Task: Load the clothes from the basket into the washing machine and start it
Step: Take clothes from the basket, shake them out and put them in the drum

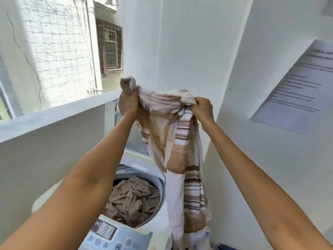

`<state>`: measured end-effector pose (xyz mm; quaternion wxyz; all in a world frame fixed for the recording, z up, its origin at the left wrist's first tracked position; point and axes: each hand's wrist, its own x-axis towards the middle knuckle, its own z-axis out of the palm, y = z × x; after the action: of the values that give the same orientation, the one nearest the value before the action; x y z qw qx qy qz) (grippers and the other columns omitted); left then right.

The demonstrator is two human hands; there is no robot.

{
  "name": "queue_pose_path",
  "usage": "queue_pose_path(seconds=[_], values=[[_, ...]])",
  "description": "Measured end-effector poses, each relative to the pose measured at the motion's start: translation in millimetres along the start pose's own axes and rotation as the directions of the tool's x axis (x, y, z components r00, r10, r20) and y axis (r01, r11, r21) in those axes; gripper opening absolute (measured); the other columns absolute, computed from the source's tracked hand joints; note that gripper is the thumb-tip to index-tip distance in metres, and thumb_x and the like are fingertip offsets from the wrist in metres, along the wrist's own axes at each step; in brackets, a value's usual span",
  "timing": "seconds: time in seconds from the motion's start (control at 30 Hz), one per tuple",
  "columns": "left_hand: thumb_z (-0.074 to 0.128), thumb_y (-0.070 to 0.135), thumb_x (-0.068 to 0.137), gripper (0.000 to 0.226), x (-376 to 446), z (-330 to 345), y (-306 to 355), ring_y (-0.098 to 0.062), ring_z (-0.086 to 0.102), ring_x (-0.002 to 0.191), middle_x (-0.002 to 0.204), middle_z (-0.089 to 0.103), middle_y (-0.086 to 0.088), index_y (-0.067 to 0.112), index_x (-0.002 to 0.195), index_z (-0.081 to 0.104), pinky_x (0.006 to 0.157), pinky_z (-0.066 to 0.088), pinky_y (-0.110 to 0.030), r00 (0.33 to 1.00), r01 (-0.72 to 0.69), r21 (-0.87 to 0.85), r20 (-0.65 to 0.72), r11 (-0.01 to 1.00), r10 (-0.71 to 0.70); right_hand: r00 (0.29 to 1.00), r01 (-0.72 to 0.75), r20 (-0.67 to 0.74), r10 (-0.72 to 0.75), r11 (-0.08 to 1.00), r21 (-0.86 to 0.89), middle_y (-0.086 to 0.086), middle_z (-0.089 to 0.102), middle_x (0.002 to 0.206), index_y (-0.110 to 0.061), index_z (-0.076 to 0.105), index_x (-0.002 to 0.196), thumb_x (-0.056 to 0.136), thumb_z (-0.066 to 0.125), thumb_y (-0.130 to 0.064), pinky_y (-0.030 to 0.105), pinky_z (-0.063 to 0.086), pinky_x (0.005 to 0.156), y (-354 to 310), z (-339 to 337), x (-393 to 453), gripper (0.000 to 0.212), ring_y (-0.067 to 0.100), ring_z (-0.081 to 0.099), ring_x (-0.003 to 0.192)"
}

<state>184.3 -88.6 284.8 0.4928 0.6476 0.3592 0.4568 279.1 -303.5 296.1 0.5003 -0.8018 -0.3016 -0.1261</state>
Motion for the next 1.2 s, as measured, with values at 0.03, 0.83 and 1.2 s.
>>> queue_pose_path(seconds=[0.03, 0.83, 1.2], values=[[0.055, 0.056, 0.081, 0.053, 4.7, -7.1, -26.3, -0.028, 0.062, 0.096, 0.103, 0.067, -0.01, 0.013, 0.11, 0.063, 0.082, 0.048, -0.035, 0.997, 0.056, 0.109, 0.046, 0.992, -0.061, 0.998, 0.005, 0.063, -0.002, 0.998, -0.056, 0.011, 0.067, 0.078, -0.001, 0.07, 0.082, 0.077, 0.066, -0.011, 0.027, 0.033, 0.059, 0.1, 11.9, -4.5, 0.011, 0.019, 0.059, 0.077], [0.062, 0.012, 0.089, 0.02, -17.1, 38.1, -198.8, -0.012, 0.054, 0.09, 0.097, 0.063, -0.004, 0.002, 0.106, 0.066, 0.074, 0.043, -0.019, 0.53, -0.05, 0.069, 0.848, 0.996, -0.032, 0.781, -0.253, 0.536, 0.319, 0.948, -0.195, 0.011, 0.055, 0.124, -0.011, 0.045, 0.127, 0.078, 0.074, -0.016, 0.025, 0.04, 0.087, 91.3, 143.1, -76.5, 0.057, 0.015, 0.051, 0.108], [0.055, 0.006, 0.091, 0.012, -13.9, 72.1, -158.7, -0.005, 0.053, 0.067, 0.072, 0.061, 0.005, 0.012, 0.087, 0.064, 0.055, 0.042, -0.006, 0.592, 0.04, -0.18, 0.796, 0.983, 0.122, 0.657, -0.558, 0.144, 0.74, 0.606, -0.567, 0.008, 0.065, 0.117, -0.015, 0.061, 0.117, 0.092, 0.05, -0.048, 0.031, 0.046, 0.084, 193.2, 95.0, -200.7, 0.043, 0.027, 0.061, 0.107]])
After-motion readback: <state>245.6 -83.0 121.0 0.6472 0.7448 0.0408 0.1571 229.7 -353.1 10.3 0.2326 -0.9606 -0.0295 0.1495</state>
